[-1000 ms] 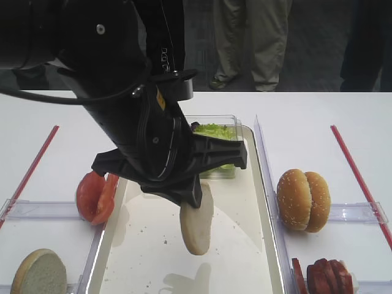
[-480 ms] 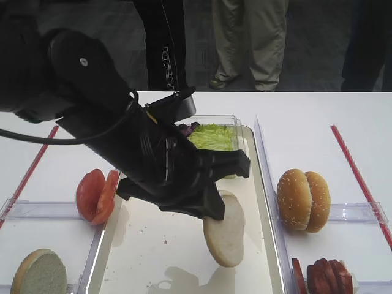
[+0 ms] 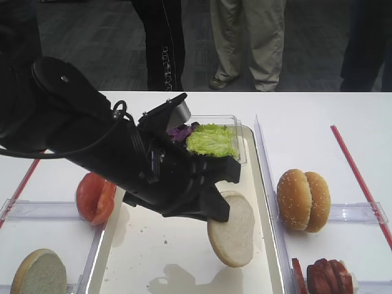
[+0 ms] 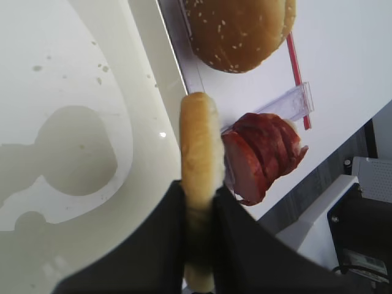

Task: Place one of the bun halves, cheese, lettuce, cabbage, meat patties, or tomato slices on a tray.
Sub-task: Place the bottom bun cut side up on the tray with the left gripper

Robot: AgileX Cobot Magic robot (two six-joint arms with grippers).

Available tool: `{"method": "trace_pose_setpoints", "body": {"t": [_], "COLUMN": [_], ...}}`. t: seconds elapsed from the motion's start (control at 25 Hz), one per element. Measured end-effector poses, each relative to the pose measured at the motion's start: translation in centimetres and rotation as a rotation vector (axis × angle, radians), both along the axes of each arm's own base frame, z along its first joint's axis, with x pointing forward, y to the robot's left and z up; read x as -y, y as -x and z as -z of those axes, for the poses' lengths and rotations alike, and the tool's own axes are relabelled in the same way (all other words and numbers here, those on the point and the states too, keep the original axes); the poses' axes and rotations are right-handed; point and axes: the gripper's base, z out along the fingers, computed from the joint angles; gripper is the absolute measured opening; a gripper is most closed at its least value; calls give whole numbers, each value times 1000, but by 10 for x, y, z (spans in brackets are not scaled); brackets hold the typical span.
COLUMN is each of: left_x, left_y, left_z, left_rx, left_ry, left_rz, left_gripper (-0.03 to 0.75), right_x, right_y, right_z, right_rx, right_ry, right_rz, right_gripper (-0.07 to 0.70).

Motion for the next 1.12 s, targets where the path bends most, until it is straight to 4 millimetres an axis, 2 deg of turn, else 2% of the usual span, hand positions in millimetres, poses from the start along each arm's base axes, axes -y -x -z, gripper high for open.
{"method": "trace_pose_setpoints", "body": {"t": [0.52,0.84,1.12], "left_x": [-23,-22,-21], "left_y": [-6,-12,-13], "left_z": [20,50,52], "left_rx": [7,-91,-105], "left_ry": [40,0,6], "left_rz": [-38,-50,-64], "left_gripper": [64,64,62], "right_x": [0,0,0], "right_y": [0,0,0], "right_z": [0,0,0], "right_rx": [0,0,0], "right_ry": [0,0,0], "right_rz": [0,0,0], "right_gripper": [463,463,463]}}
